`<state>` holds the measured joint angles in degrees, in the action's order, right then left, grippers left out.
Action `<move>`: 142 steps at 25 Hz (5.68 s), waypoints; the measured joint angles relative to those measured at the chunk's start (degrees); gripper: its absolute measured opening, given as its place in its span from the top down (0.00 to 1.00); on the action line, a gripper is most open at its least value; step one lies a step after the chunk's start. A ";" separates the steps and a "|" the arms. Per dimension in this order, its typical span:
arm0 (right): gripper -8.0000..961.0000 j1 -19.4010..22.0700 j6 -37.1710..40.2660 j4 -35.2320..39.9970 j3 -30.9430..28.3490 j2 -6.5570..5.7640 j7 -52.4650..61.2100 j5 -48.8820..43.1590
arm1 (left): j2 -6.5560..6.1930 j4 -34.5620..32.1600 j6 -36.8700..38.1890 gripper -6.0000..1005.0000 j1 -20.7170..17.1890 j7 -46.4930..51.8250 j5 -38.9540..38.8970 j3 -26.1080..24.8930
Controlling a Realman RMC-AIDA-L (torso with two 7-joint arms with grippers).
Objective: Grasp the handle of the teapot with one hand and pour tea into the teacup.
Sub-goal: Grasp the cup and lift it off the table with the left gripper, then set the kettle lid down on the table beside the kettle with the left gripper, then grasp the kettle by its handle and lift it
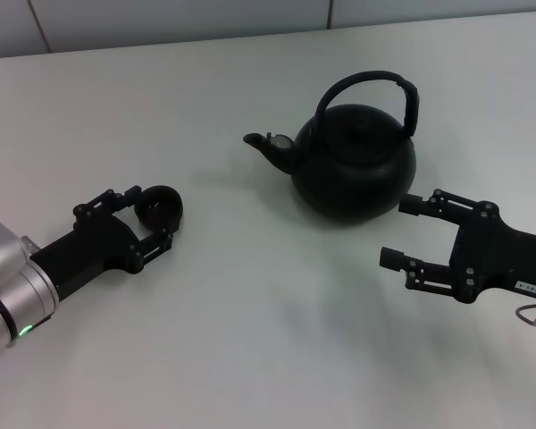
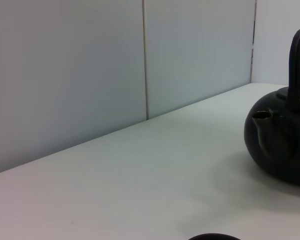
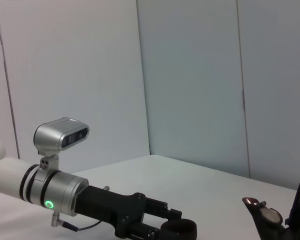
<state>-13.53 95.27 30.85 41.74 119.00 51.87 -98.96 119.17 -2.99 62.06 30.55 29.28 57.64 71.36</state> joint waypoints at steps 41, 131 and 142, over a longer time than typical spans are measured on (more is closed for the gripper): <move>0.20 0.27 -0.70 -0.53 0.47 0.09 -2.36 -0.36 | 0.00 -10.33 17.19 0.28 -2.70 9.98 -0.36 22.73; 0.20 0.53 -2.11 1.05 -0.39 -0.18 -2.38 -0.44 | 0.00 -16.27 6.15 0.14 -7.09 14.11 -0.52 28.89; 0.20 0.42 -2.10 1.11 -0.43 -0.18 -2.39 -0.44 | -0.53 -21.39 9.37 0.14 -10.51 13.87 -0.17 28.24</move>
<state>-13.12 93.16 31.95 41.32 118.83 49.48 -99.40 118.64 -24.38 71.43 20.04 43.15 57.47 99.60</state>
